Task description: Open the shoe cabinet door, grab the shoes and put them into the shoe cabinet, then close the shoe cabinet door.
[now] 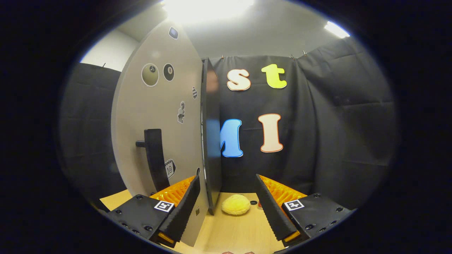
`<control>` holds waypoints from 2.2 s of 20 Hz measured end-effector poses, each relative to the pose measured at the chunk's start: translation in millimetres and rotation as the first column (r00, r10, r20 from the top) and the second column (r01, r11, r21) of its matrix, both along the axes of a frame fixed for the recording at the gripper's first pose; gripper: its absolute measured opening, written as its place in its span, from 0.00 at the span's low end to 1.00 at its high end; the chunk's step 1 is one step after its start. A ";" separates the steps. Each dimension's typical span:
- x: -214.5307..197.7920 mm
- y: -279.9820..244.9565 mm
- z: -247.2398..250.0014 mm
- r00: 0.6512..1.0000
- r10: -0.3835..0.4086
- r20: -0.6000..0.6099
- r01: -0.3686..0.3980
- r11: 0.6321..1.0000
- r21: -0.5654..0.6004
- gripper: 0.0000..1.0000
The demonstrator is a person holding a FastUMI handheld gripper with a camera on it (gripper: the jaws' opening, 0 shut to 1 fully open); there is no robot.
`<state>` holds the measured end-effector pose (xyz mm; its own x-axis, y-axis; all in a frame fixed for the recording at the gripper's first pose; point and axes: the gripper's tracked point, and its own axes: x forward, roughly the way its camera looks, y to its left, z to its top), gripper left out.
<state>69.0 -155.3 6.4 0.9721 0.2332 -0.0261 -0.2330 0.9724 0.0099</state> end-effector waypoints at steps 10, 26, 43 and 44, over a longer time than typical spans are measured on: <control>1.9 41.7 10.2 0.998 -0.058 0.015 0.057 0.998 0.020 0.90; 5.9 225.3 -1.2 0.991 -0.085 -0.100 0.094 0.992 0.086 0.92; 26.6 294.3 -14.0 0.987 0.135 -0.084 -0.130 0.990 0.056 0.95; 24.2 288.6 -11.9 0.989 0.128 -0.075 -0.124 0.991 0.056 0.95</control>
